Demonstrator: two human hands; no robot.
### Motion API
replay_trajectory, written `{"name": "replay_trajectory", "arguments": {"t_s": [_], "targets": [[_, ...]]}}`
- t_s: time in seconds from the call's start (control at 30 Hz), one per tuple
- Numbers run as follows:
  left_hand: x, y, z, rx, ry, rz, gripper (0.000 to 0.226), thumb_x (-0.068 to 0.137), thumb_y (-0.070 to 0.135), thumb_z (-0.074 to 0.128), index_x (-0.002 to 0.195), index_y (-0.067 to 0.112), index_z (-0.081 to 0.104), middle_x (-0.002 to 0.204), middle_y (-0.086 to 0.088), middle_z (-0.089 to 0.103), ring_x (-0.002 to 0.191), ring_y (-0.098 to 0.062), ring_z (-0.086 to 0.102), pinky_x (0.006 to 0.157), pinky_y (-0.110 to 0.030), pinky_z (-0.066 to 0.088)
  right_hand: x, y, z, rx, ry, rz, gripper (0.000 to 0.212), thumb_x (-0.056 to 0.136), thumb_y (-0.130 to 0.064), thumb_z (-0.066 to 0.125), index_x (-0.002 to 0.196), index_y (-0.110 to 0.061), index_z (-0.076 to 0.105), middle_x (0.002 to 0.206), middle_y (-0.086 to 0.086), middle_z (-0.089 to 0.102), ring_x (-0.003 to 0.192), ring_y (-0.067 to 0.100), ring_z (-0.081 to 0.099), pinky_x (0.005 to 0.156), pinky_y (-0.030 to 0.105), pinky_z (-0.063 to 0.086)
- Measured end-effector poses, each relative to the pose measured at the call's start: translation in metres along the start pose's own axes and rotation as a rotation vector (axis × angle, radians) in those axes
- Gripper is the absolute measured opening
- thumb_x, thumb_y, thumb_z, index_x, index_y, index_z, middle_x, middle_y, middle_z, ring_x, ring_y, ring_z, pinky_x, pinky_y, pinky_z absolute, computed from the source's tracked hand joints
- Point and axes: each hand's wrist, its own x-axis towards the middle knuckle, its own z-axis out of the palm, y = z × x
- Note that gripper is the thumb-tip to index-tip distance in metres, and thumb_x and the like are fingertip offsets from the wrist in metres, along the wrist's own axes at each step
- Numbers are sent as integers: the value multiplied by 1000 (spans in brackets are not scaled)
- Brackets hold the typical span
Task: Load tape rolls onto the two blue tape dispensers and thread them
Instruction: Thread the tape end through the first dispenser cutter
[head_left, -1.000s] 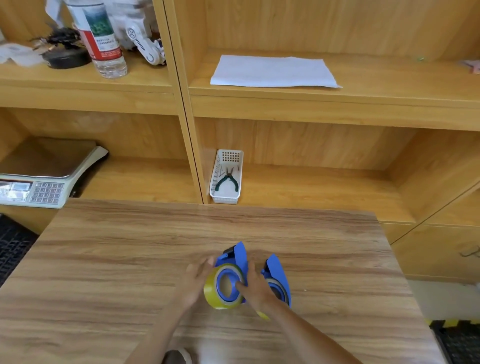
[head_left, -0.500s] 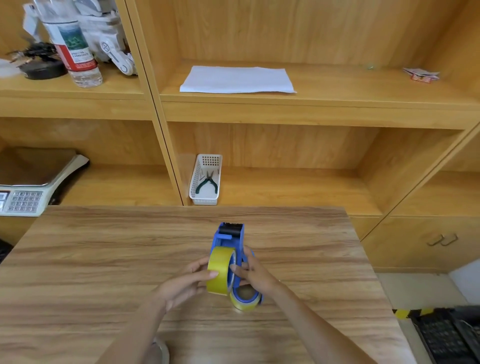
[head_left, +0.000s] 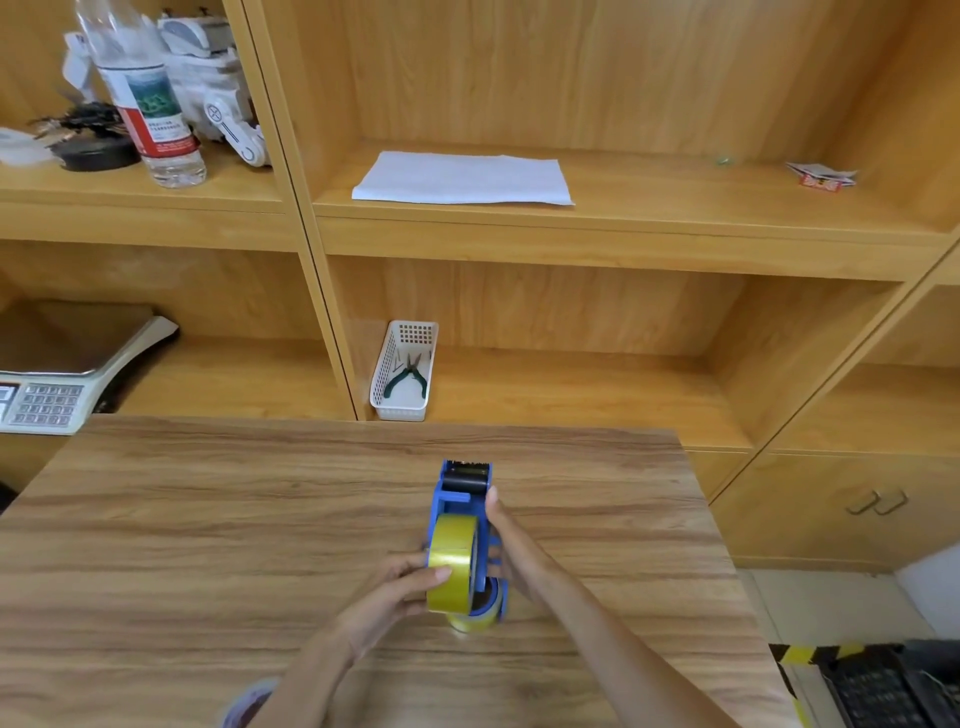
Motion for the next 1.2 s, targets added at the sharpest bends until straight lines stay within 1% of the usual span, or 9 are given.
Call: {"name": "replay_trajectory", "arguments": {"t_s": [0.27, 0.4, 0.53, 0.67, 0.73, 0.87, 1.0, 1.1, 1.2], "targets": [[-8, -7, 12, -32, 109, 13, 46, 65, 38, 80, 96, 4, 78, 111, -11, 72, 95, -22, 72, 77, -31, 57, -7, -6, 4, -22, 24, -127, 47, 91, -55, 43, 125, -24, 54, 129, 4, 65, 114, 15, 65, 93, 28, 53], [-12, -5, 14, -33, 120, -6, 47, 64, 41, 82, 91, 1, 78, 118, -19, 69, 98, -26, 71, 88, -42, 58, -9, -3, 2, -34, 3, -140, 35, 104, -37, 37, 126, -17, 54, 129, 6, 63, 106, 9, 66, 82, 21, 55], [-15, -7, 21, -103, 226, -54, 35, 45, 41, 87, 66, 15, 79, 99, 1, 73, 86, -14, 73, 92, -52, 55, -11, -2, -1, -44, -36, -89, 38, 106, -35, 33, 132, -13, 49, 125, 2, 62, 99, 2, 65, 73, 15, 54], [-17, -7, 18, -99, 254, -95, 70, 53, 54, 88, 101, 6, 73, 117, -12, 69, 104, -25, 69, 91, -54, 56, -10, -1, -1, -33, -71, -57, 32, 106, -35, 34, 129, -20, 50, 123, -7, 61, 99, -5, 63, 74, 12, 52], [-18, -5, 19, -92, 252, -100, 64, 56, 55, 86, 99, 9, 76, 114, -12, 71, 102, -25, 70, 92, -54, 55, -11, -1, 1, -47, -77, -66, 36, 105, -37, 35, 134, -20, 48, 132, -5, 58, 109, -1, 60, 81, 14, 52], [-20, 4, 29, -47, 228, -90, 23, 72, 44, 78, 70, 22, 81, 77, 12, 78, 85, -17, 71, 94, -49, 53, -5, 5, 4, -69, -83, -68, 64, 94, -62, 45, 147, -26, 39, 151, -3, 44, 131, 10, 50, 111, 34, 42], [-19, 0, 27, -41, 237, -87, 30, 71, 45, 80, 72, 14, 79, 102, -1, 76, 93, -22, 73, 91, -49, 55, 1, 13, 4, -65, -72, -60, 99, 74, -83, 53, 153, -27, 28, 154, -3, 41, 136, 12, 46, 116, 42, 37], [-20, 2, 29, 16, 218, -100, 21, 71, 45, 75, 76, 26, 82, 88, -1, 80, 85, -17, 75, 91, -48, 54, -4, 10, 5, -48, -73, -19, 76, 86, -69, 50, 148, -27, 37, 146, -4, 51, 131, 10, 52, 114, 40, 38], [-18, 0, 26, 56, 196, -102, 47, 67, 54, 71, 95, 18, 80, 97, -9, 79, 92, -25, 74, 92, -48, 54, -5, 10, 5, -14, -69, -9, 46, 97, -52, 47, 136, -29, 48, 135, -4, 61, 121, 11, 60, 109, 36, 44]]}}
